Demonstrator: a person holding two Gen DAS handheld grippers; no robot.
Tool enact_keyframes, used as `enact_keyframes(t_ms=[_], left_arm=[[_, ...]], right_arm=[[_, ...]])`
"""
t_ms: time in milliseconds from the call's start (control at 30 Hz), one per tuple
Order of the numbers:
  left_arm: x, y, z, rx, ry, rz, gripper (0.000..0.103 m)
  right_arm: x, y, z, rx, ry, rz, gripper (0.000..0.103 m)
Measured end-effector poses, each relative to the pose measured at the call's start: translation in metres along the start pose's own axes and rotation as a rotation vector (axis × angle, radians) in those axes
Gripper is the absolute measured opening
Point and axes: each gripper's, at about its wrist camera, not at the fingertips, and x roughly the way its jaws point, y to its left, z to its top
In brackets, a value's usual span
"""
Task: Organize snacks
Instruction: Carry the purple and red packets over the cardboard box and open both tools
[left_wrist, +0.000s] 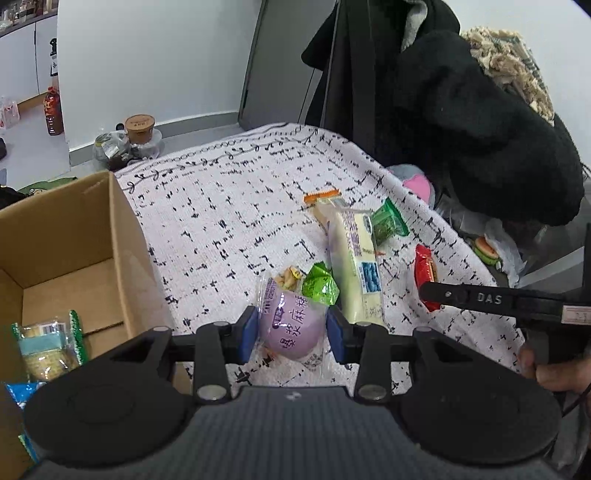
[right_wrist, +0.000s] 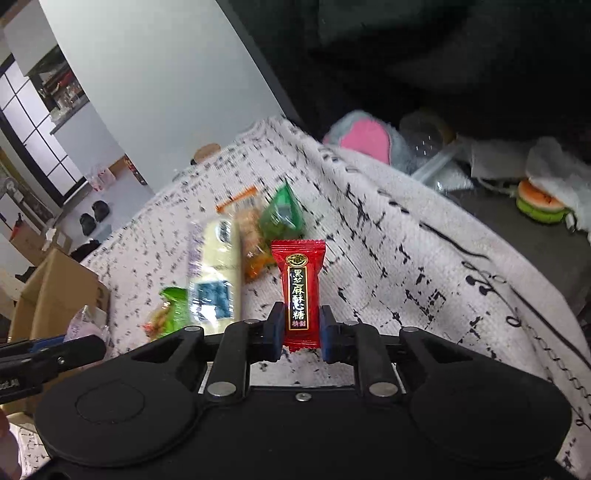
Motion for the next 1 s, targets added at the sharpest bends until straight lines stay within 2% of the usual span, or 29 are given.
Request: enact_keyframes(t_ms=[400,1000], left_arm=[[-0.027,0.015,0.006,-0.027,-0.076,0.0,0.039],[-0.07,0.061,0.003,-0.107,-0.141,0.038,0.039]], right_arm=[[-0.045,0.036,0.005,-0.026,-0.06,0.053,0.018],[-0.059,0.107,-0.007,-0.082,-0.086,0.171,0.018]])
